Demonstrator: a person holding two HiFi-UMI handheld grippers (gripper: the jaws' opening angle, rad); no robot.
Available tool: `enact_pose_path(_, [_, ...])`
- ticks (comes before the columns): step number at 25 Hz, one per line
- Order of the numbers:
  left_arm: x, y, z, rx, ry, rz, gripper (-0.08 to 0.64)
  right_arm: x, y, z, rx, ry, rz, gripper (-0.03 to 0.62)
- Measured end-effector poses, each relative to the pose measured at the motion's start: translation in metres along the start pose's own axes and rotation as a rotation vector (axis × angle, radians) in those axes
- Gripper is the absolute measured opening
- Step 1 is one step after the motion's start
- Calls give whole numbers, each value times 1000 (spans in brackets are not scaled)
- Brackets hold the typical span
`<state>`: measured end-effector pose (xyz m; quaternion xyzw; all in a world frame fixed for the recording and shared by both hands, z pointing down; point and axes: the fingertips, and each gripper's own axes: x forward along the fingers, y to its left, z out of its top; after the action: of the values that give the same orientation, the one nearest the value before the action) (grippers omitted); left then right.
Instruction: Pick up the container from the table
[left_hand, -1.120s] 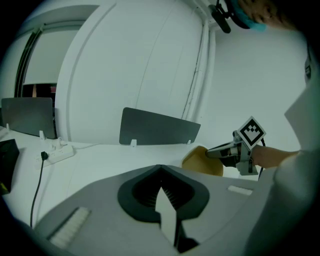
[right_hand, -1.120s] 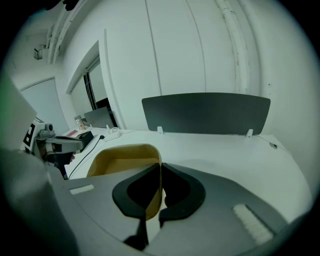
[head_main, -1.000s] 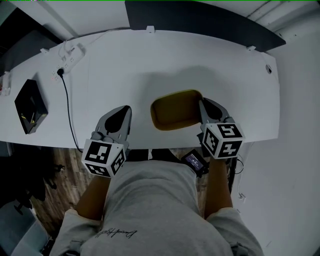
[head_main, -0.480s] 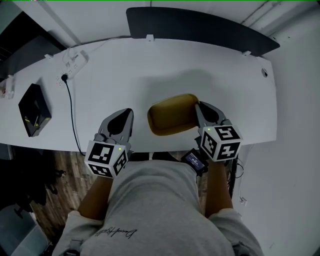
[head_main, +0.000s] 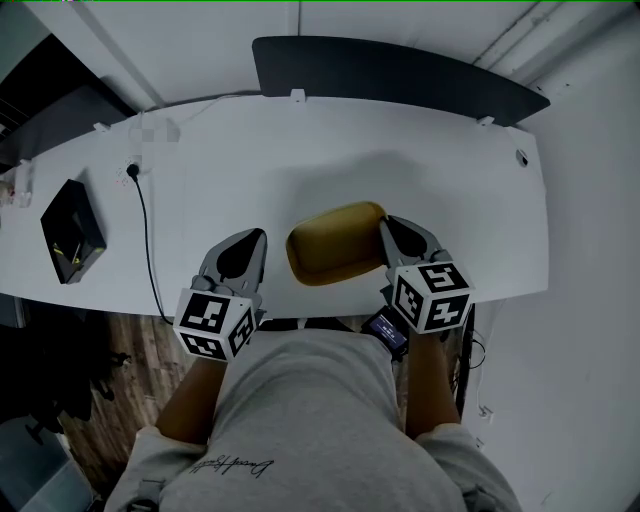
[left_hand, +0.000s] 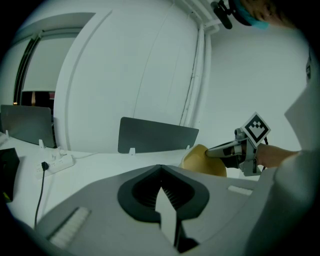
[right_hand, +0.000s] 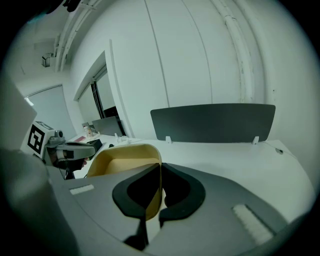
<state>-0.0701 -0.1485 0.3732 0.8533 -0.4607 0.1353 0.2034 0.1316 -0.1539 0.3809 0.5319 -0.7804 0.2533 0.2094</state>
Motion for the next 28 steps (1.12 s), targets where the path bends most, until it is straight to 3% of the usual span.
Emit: enact_pose_path(28, [-9,1,4,-4,-10,7,0,3,10,-3,0,-2,21,23])
